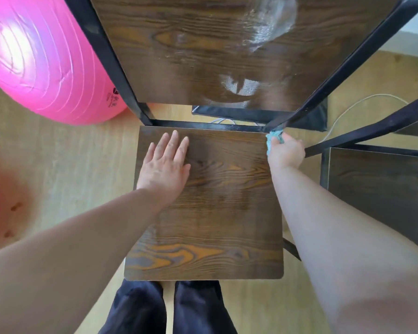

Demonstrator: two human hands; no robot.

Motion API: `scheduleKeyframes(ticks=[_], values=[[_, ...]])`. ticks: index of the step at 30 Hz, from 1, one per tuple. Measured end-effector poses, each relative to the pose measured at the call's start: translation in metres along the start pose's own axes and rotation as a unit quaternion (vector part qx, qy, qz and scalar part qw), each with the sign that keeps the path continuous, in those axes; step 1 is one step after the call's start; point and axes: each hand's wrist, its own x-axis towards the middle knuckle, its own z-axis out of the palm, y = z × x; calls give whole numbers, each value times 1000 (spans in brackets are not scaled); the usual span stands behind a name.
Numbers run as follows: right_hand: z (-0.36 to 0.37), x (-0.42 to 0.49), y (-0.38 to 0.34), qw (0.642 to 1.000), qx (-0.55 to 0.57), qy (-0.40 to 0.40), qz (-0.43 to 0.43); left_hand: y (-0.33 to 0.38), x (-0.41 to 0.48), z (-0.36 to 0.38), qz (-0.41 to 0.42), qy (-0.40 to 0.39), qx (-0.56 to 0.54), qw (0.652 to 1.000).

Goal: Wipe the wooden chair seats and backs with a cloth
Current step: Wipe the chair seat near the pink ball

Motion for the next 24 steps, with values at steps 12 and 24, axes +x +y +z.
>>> scheduleKeyframes(ticks=[12,24], values=[[42,-47,-16,989,-63,-41,-128,-30,-11,14,-55,-9,-15,998],[120,-130,-88,947,-75,-126,-285,-95,-47,30,-113,-30,-42,992]])
